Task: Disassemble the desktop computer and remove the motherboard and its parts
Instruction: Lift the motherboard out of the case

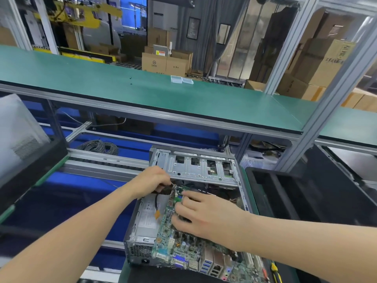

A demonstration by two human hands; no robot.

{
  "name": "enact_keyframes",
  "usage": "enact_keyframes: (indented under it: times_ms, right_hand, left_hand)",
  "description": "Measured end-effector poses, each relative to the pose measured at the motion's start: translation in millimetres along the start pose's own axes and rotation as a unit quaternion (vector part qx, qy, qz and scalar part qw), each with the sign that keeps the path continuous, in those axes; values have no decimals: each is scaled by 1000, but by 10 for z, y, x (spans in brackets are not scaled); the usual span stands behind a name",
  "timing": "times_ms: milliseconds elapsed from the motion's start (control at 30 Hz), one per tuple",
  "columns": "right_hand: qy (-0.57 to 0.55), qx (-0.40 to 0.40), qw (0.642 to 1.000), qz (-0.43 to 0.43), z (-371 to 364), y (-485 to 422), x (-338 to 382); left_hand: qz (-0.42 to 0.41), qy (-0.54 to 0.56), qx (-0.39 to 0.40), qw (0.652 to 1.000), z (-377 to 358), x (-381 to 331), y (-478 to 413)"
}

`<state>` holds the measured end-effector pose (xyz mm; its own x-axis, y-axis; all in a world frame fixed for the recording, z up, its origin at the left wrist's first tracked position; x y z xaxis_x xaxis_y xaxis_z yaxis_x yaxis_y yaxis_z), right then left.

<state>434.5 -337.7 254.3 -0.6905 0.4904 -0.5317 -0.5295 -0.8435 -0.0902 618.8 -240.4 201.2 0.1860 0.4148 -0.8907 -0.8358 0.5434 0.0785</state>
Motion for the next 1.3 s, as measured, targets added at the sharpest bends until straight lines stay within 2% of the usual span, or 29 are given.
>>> enact_keyframes:
  times_ms: [67,167,233,333,367,400,467,533,600,667,733,833,967,1167,1300]
  right_hand:
    - [-9,-1,1000,0,26,1,5]
    - [-10,15,1000,-9,67,0,-1]
    - [-23,24,999,-12,96,4,-21]
    - [-24,32,999,-9,106,27,-30]
    - [-21,35,999,-9,97,35,-21]
    - [-22,37,999,-9,89,48,-12]
    - [-29,38,999,-10,84,79,1]
    - [-29,31,999,-17,107,99,-12]
    - [-33,24,999,-24,129,106,-25]
    - [-36,22,999,-28,138,113,-38]
    - [-25,22,999,-35,142,118,-68]
    - [-25,25,998,-52,153,124,-135]
    - [-32,28,997,-66,207,140,-241]
    - [-1,13,999,-41,244,67,-279]
    - [3,3,1000,-29,282,37,-348]
  left_hand:
    - [30,133,-16,990,27,63,-3]
    - [13,326,14,945,28,50,24]
    - [6,382,36,924,0,-10,42]
    - [-5,456,28,889,-3,-160,9]
    - [-9,455,6,891,15,-209,-16]
    - [-13,417,-25,909,45,-241,-45]
    - [-25,247,-73,966,95,-259,-87]
    - [-54,56,-12,997,33,-253,-87]
    - [-85,-28,131,987,-106,-226,8]
    - [-96,-9,236,967,-200,-229,126]
    - [-125,-12,255,959,-230,-248,156]
    - [-151,-22,183,971,-195,-276,101]
    - [-148,63,69,985,-42,-302,-10]
    - [-141,96,42,984,-113,-322,-108]
    - [-104,173,47,978,-114,-342,-130]
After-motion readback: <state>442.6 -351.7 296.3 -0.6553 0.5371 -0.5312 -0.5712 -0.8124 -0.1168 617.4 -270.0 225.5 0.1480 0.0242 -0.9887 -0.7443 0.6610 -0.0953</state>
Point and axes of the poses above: each hand's wrist, its own y-axis away from the middle knuckle, its own z-axis out of the back of the hand, x = y × z, the point moved 6 cm from there along -y, towards the middle knuckle, and after that the axes turned 9 degrees about -x, right-handed, at the moved point
